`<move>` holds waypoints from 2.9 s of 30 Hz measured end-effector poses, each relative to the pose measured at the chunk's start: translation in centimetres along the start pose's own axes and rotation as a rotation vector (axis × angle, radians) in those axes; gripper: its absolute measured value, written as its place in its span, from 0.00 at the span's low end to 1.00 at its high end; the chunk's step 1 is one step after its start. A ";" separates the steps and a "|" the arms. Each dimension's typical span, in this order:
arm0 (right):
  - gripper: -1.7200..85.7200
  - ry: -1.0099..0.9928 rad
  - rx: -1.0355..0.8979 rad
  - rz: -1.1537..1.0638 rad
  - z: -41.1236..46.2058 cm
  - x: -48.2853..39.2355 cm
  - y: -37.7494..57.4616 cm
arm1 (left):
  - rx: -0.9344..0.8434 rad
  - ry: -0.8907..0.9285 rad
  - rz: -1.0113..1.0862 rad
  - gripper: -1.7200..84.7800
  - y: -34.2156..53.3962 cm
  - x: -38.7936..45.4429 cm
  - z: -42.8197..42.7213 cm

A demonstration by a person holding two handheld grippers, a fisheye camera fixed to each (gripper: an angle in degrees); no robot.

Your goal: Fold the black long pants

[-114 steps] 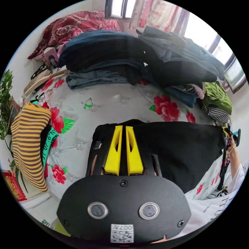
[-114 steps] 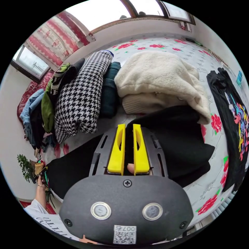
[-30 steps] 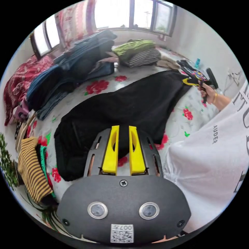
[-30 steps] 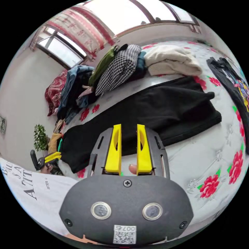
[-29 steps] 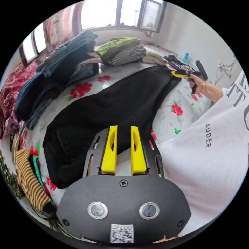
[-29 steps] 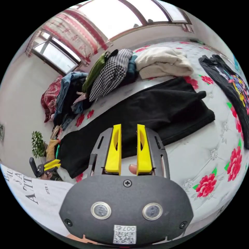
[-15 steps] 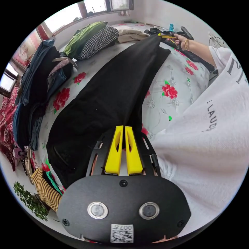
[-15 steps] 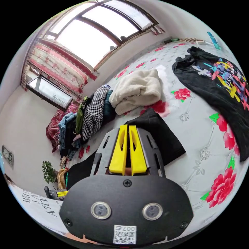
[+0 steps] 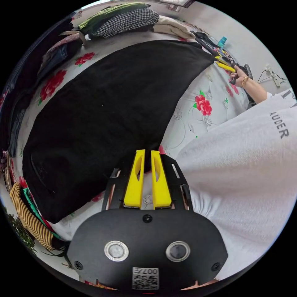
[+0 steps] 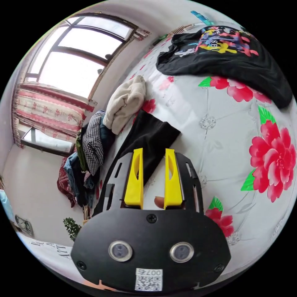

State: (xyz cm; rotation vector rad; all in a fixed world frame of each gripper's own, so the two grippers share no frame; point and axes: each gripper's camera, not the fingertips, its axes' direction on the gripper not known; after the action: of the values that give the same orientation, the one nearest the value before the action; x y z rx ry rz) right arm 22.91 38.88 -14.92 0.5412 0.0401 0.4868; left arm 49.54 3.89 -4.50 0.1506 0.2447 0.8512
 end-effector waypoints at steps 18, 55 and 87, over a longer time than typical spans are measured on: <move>0.06 0.034 -0.118 -0.646 7.2 -31.2 0.8 | 0.651 0.261 -1.205 0.18 31.7 -28.3 -11.5; 0.09 0.027 -0.495 -0.617 17.9 -31.2 15.8 | 0.544 0.442 0.264 0.11 0.1 -3.6 -12.7; 0.03 -0.176 -0.551 -0.622 23.9 -31.3 0.8 | 0.473 0.584 -0.129 0.07 -1.6 -12.0 -1.9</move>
State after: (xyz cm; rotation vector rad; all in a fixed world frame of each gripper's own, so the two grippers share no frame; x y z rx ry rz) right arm -1.29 13.68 3.23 0.0117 -0.0913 -0.1649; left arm 42.58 -6.17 -4.84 0.3224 0.9951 0.6808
